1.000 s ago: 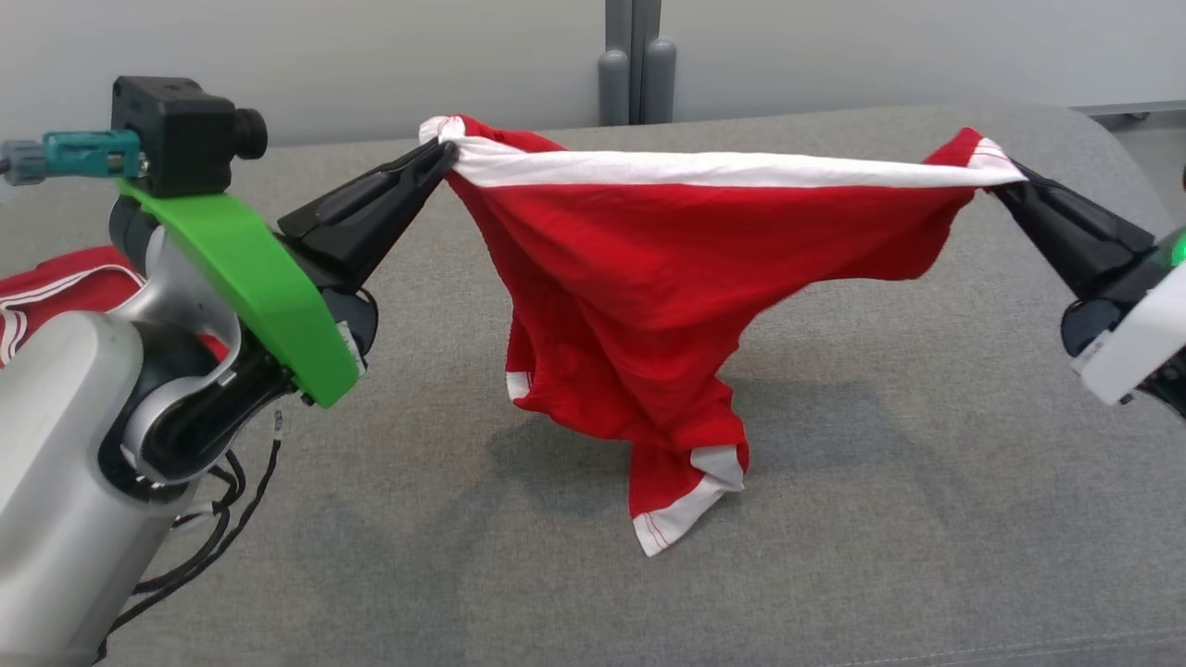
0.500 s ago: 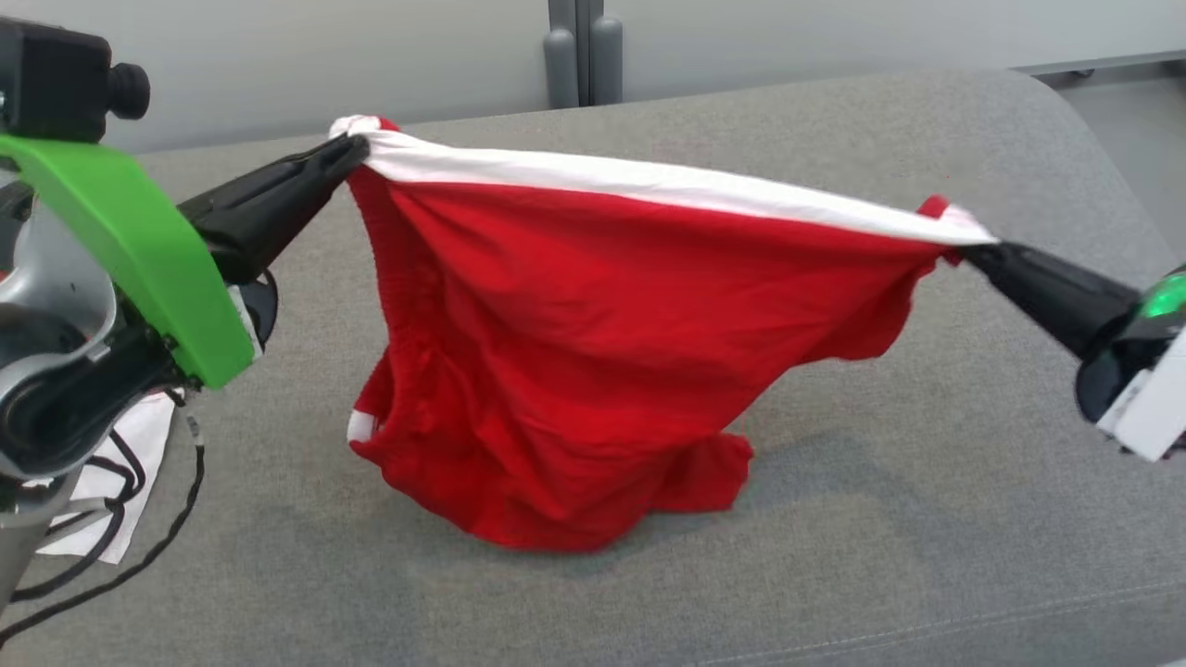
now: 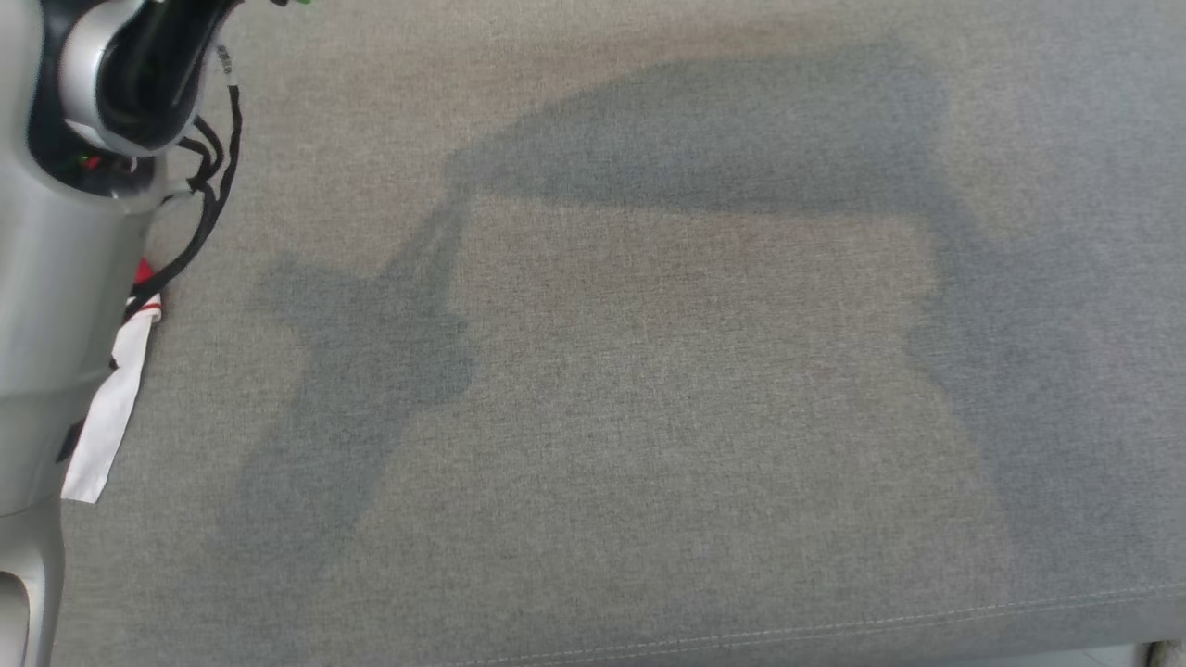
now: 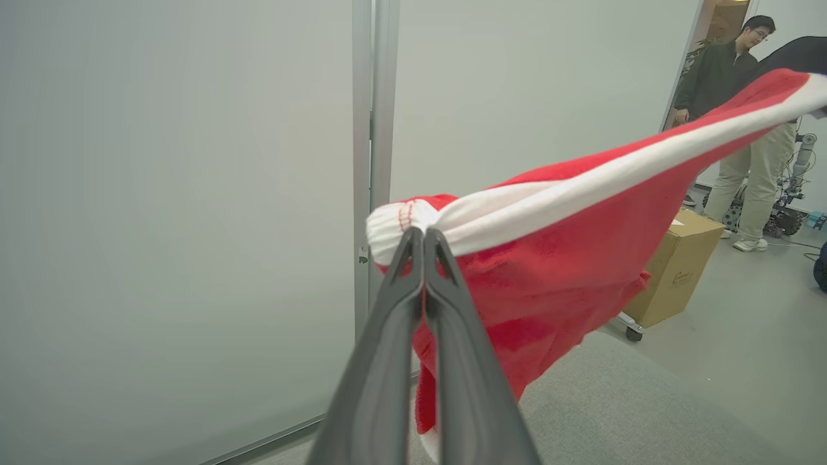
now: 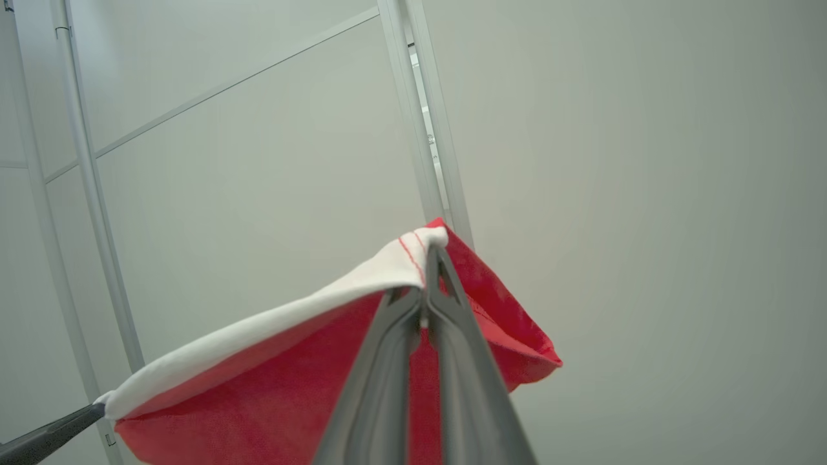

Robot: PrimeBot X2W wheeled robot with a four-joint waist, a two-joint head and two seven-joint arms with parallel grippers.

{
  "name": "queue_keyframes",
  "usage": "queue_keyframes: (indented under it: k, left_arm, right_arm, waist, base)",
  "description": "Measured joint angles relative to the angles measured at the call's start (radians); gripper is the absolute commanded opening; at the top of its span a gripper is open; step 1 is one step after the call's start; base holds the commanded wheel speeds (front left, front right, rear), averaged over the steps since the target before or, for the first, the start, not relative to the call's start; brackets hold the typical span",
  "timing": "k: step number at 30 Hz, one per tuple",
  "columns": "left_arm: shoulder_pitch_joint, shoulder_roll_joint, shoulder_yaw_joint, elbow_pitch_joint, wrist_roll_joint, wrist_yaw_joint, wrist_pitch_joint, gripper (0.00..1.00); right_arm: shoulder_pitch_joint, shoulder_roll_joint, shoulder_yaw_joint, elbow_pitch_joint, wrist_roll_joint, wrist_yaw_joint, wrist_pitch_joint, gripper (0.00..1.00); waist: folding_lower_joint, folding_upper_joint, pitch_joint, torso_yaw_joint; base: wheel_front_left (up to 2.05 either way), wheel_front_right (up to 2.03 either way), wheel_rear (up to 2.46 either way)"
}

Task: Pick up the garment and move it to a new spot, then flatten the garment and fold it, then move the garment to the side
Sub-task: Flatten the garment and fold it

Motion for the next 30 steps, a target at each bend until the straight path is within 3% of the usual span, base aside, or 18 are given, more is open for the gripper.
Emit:
queue_keyframes:
  k: [4,6,8,13,14,18,23,30]
  left_arm:
    - [0.027,-0.029,-0.036,-0.018,0.012,-0.003,-0.083,0.0]
    - [0.092,-0.043,-0.066,-0.044,0.012,-0.028,-0.129,0.0]
    - [0.2,-0.072,-0.081,-0.051,-0.005,-0.036,-0.186,0.0]
    - [0.433,-0.067,-0.155,-0.036,0.013,-0.075,-0.304,0.0]
    - [0.467,-0.055,-0.175,-0.018,0.029,-0.095,-0.328,0.0]
    - [0.596,-0.035,-0.171,0.081,0.04,-0.107,-0.43,0.0]
    - [0.687,-0.033,-0.16,0.158,0.013,-0.145,-0.515,0.0]
    - [0.778,-0.019,-0.187,0.184,-0.016,-0.188,-0.509,0.0]
  right_arm:
    - [-0.001,0.047,0.056,-0.002,-0.032,0.009,-0.041,0.0]
    - [0.062,0.057,0.095,-0.015,-0.044,0.009,-0.063,0.0]
    - [0.176,0.055,0.12,-0.029,-0.05,0.01,-0.078,0.0]
    - [0.508,0.04,0.191,-0.037,-0.037,0.011,-0.11,0.0]
    - [0.559,0.035,0.221,-0.03,-0.041,0.03,-0.115,0.0]
    - [0.705,0.041,0.287,0.048,-0.039,0.062,-0.155,0.0]
    - [0.73,0.013,0.308,0.118,-0.074,0.098,-0.215,0.0]
    - [0.739,-0.048,0.297,0.154,-0.114,0.115,-0.236,0.0]
  waist:
    - [0.0,0.0,0.054,0.017]
    - [0.0,0.0,0.081,0.022]
    - [0.0,0.0,0.11,0.026]
    - [0.0001,0.0,0.178,0.032]
    - [0.0001,0.0,0.19,0.033]
    - [0.0001,0.0,0.219,0.038]
    - [0.0,0.0,0.185,0.04]
    - [0.0,0.0,0.1,0.034]
  base:
    - [0.0,0.0,0.0]
    - [0.0,0.0,0.0]
    - [0.0,0.0,0.0]
    - [0.0,0.0,0.0]
    - [0.0,0.0,0.0]
    - [0.0,0.0,0.0]
    - [0.0,0.0,0.0]
    - [0.0,0.0,0.0]
